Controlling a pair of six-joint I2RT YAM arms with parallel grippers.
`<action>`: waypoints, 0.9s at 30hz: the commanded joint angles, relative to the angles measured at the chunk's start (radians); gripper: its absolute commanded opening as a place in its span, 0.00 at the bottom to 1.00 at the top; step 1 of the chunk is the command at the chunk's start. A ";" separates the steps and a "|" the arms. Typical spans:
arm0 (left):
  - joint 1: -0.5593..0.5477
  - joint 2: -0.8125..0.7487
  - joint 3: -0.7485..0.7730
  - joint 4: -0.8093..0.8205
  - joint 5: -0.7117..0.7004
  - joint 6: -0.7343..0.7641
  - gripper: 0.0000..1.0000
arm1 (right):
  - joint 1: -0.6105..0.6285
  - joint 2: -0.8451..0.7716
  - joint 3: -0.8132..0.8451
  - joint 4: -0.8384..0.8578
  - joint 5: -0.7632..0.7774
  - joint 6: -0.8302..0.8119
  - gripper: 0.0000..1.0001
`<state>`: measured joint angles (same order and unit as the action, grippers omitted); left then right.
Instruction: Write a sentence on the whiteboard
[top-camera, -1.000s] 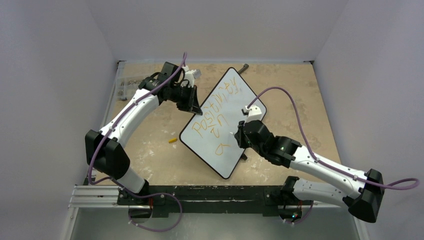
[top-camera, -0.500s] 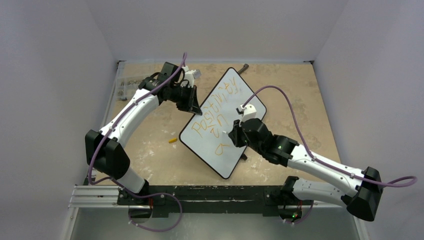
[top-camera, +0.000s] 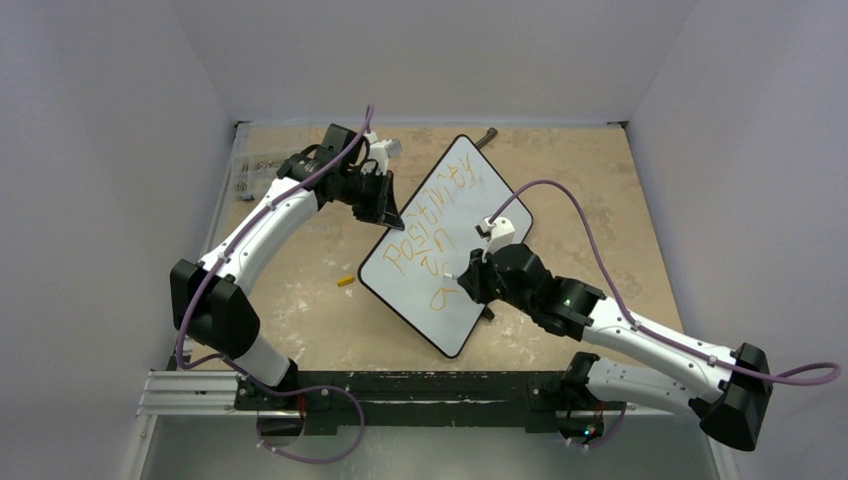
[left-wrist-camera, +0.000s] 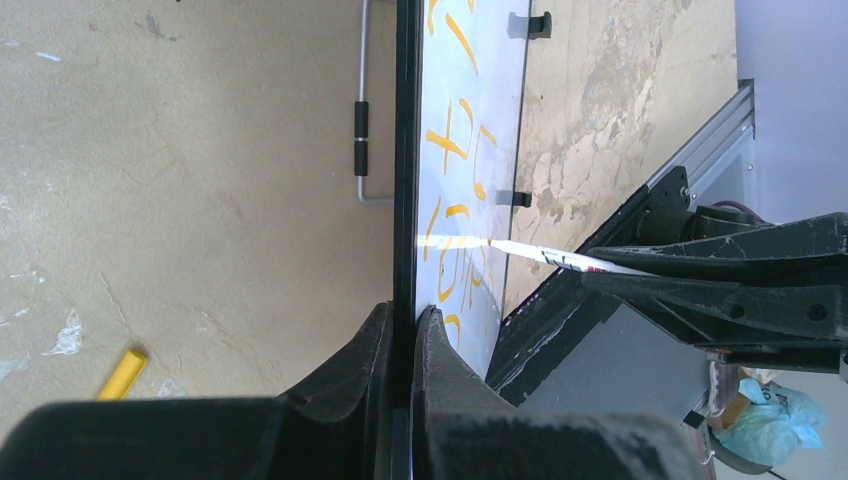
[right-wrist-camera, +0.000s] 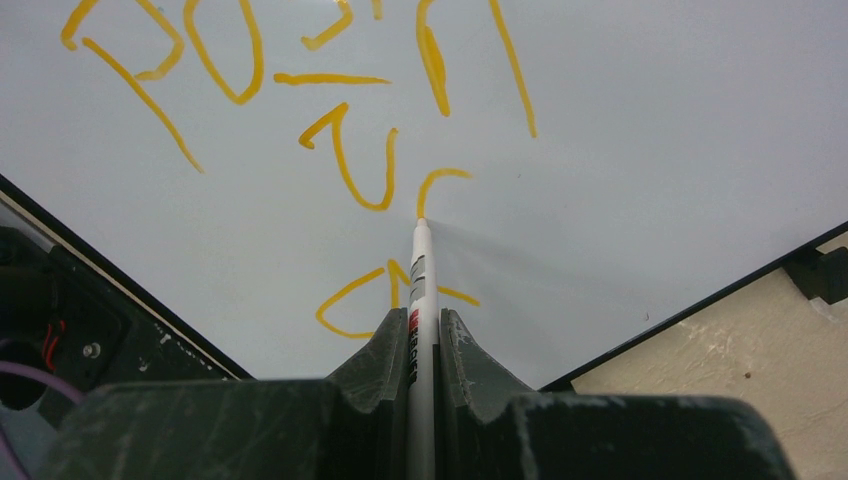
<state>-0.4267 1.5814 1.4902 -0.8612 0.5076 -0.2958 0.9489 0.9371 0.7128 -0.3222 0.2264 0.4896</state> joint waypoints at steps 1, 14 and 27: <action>0.004 -0.037 -0.004 0.023 -0.100 0.028 0.00 | 0.003 -0.010 -0.049 -0.039 -0.044 0.029 0.00; 0.003 -0.040 -0.005 0.024 -0.100 0.027 0.00 | 0.004 0.005 -0.039 -0.132 0.092 0.122 0.00; 0.003 -0.046 -0.005 0.024 -0.097 0.027 0.00 | 0.004 0.064 0.043 -0.082 0.192 0.087 0.00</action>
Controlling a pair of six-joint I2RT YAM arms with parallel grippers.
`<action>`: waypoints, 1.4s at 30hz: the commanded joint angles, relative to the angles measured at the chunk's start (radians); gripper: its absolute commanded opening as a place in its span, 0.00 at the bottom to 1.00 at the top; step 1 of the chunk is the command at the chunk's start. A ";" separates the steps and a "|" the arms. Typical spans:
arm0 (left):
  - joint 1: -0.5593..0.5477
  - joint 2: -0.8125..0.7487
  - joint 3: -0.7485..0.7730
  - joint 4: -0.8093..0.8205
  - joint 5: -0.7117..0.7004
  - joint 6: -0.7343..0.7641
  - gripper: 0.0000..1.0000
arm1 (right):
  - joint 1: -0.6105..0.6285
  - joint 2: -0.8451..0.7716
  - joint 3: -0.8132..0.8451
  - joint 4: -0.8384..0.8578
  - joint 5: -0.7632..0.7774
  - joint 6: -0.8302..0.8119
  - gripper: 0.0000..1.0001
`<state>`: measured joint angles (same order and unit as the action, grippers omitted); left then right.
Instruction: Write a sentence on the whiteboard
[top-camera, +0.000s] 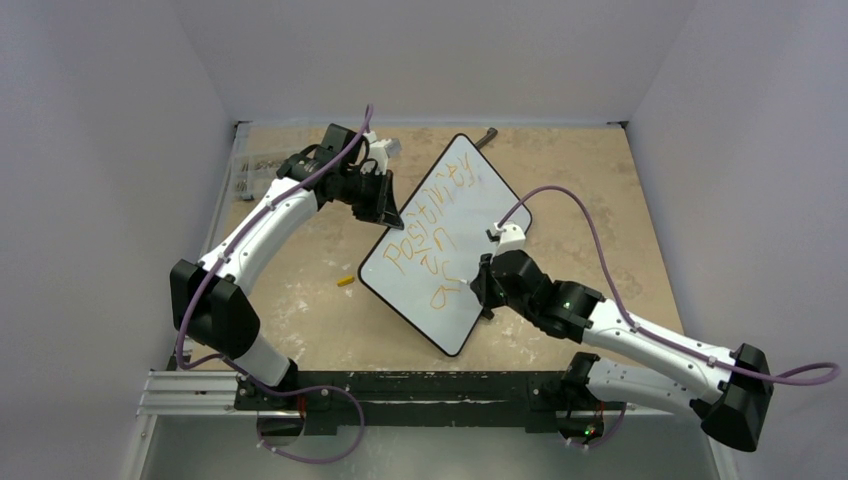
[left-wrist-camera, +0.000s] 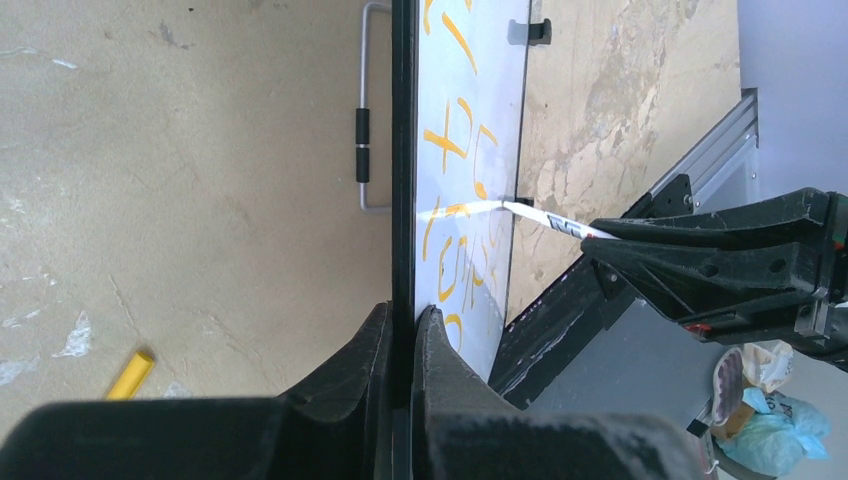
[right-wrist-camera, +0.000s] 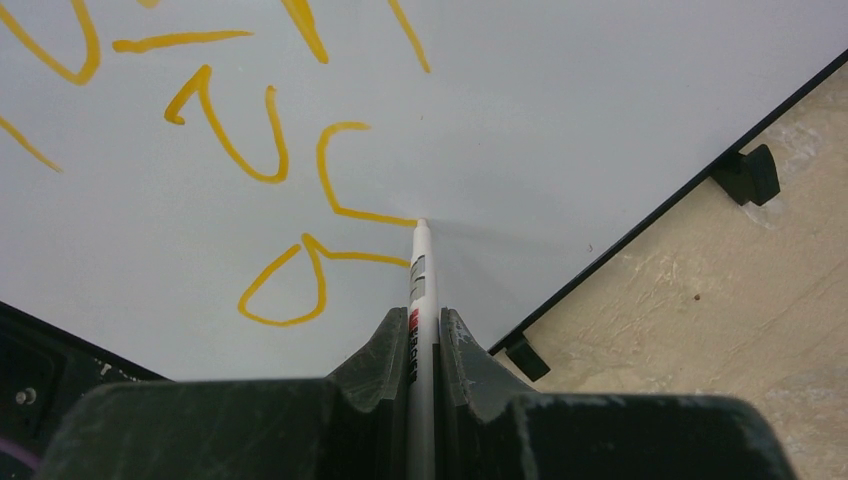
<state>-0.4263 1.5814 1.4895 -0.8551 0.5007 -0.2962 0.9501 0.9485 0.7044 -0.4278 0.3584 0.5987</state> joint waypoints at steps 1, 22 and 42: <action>0.003 -0.046 -0.006 0.018 -0.090 0.028 0.00 | 0.003 0.063 0.068 0.027 0.070 -0.032 0.00; 0.003 -0.052 -0.008 0.020 -0.088 0.028 0.00 | -0.006 0.012 0.161 0.018 0.141 -0.116 0.00; 0.003 -0.059 -0.020 0.027 -0.080 0.026 0.00 | -0.040 0.126 0.104 0.173 0.033 -0.126 0.00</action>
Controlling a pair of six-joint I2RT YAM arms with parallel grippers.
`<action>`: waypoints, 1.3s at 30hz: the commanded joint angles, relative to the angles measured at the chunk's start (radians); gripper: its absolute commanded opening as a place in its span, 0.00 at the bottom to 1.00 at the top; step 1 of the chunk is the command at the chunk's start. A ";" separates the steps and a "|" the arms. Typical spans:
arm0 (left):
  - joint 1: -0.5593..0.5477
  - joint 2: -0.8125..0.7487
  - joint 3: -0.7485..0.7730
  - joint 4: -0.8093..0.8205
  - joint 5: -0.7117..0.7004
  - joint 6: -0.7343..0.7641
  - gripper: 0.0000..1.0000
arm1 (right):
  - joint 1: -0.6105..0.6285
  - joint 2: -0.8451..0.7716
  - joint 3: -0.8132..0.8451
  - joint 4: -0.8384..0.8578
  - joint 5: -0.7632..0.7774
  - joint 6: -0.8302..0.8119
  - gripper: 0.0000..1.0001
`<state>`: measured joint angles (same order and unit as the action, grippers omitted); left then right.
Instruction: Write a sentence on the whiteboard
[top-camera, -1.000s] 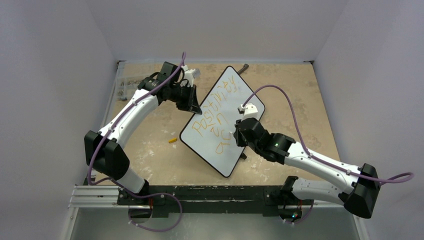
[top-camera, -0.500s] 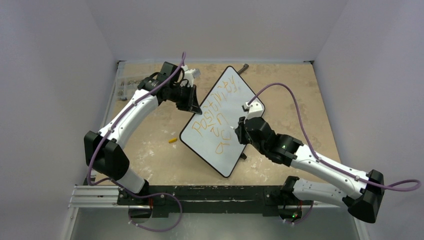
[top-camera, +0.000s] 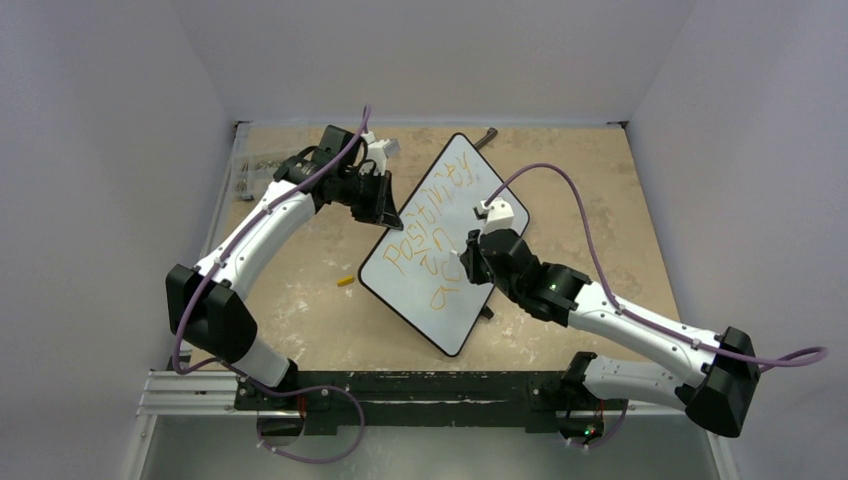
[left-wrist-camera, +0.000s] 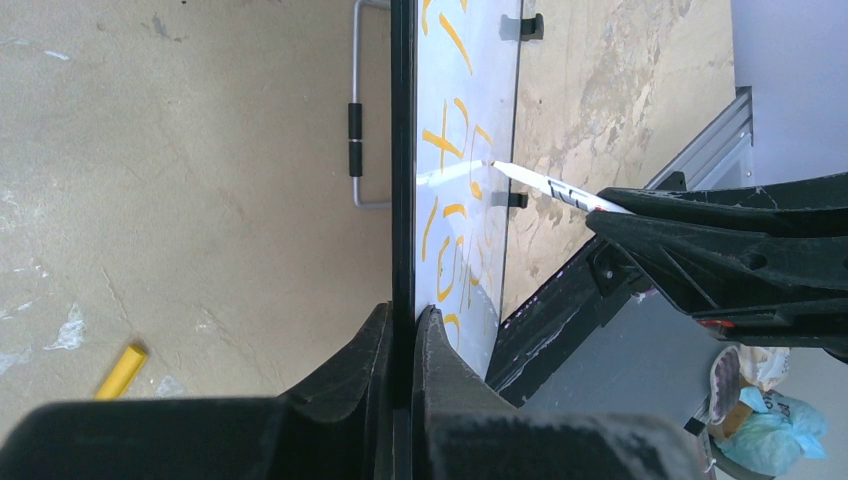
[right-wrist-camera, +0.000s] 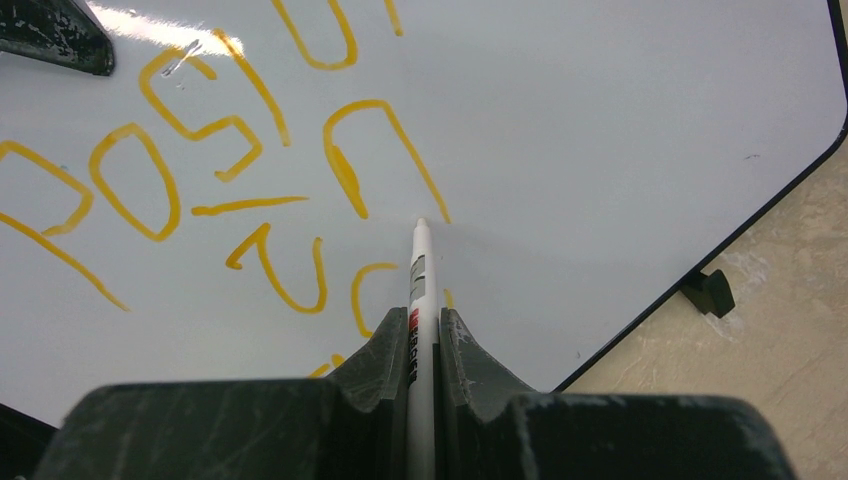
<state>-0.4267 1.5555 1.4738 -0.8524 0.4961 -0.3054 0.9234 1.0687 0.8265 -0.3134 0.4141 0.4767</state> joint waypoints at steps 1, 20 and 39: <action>0.003 -0.032 -0.004 0.024 -0.077 0.036 0.00 | -0.018 0.008 -0.021 0.061 -0.026 -0.005 0.00; 0.003 -0.026 -0.006 0.026 -0.076 0.037 0.00 | -0.171 0.017 0.001 0.093 -0.112 -0.096 0.00; 0.004 -0.033 -0.006 0.027 -0.073 0.037 0.00 | -0.171 0.044 0.033 0.123 -0.167 -0.093 0.00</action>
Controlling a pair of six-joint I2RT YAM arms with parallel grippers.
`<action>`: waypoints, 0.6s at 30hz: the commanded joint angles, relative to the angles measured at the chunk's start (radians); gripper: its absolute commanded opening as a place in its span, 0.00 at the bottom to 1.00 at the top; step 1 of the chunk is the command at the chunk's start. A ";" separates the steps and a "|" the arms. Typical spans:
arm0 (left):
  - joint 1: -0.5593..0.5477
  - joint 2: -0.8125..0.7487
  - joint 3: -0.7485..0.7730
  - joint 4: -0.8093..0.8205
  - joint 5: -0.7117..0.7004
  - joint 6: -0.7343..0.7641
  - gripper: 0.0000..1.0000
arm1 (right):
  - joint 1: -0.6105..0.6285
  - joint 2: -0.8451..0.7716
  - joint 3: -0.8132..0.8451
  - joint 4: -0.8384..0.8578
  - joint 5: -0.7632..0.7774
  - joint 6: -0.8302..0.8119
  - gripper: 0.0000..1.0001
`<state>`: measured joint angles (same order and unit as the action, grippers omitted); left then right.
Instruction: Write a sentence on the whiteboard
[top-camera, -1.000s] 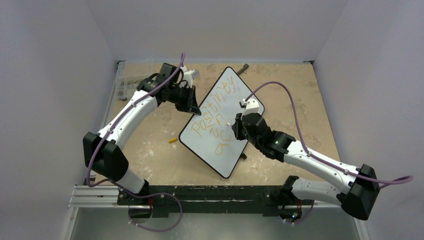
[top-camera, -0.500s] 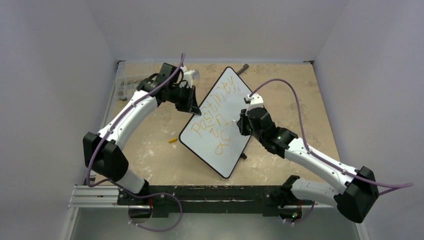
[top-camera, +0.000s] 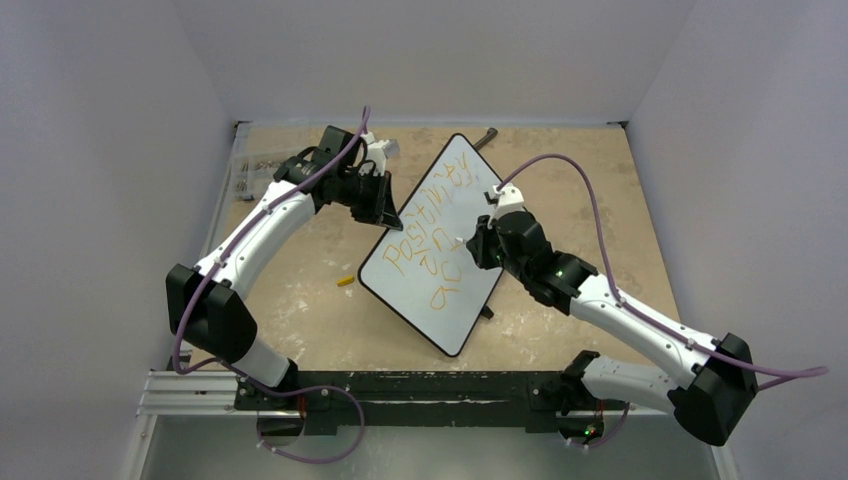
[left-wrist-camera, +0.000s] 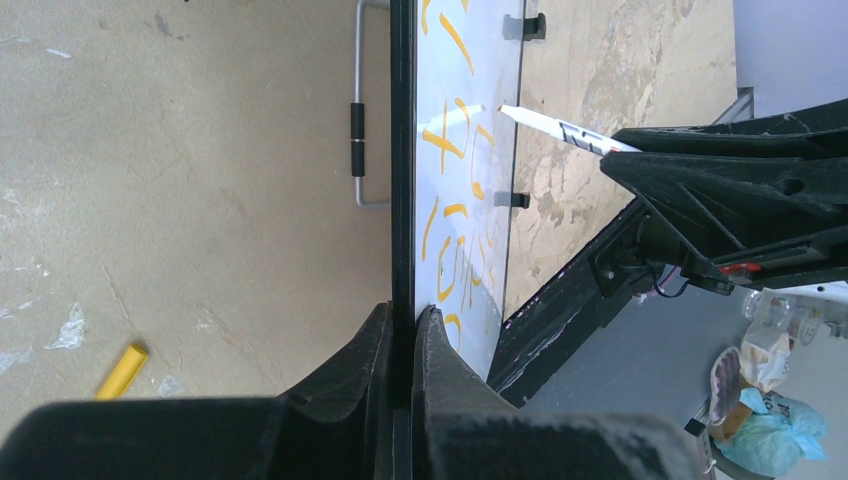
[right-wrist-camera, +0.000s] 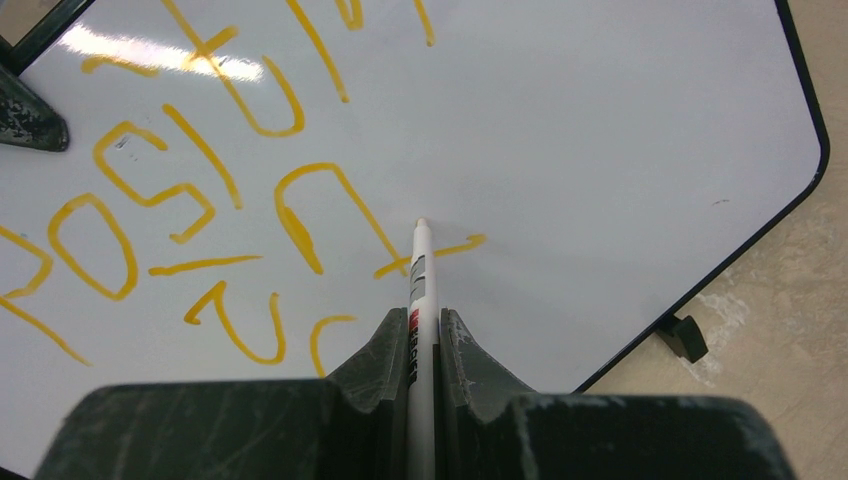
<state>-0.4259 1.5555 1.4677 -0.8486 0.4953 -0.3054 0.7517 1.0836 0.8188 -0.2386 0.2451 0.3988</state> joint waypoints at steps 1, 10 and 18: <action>0.003 -0.033 -0.001 0.023 -0.072 0.037 0.00 | 0.001 0.033 0.038 0.049 -0.002 -0.015 0.00; 0.003 -0.033 0.000 0.023 -0.071 0.035 0.00 | 0.001 0.008 -0.017 0.029 -0.068 -0.006 0.00; 0.004 -0.040 0.001 0.024 -0.072 0.035 0.00 | 0.001 -0.034 -0.068 -0.039 -0.102 -0.001 0.00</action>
<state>-0.4236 1.5555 1.4635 -0.8509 0.4934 -0.3058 0.7483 1.0706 0.7879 -0.2260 0.2150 0.3981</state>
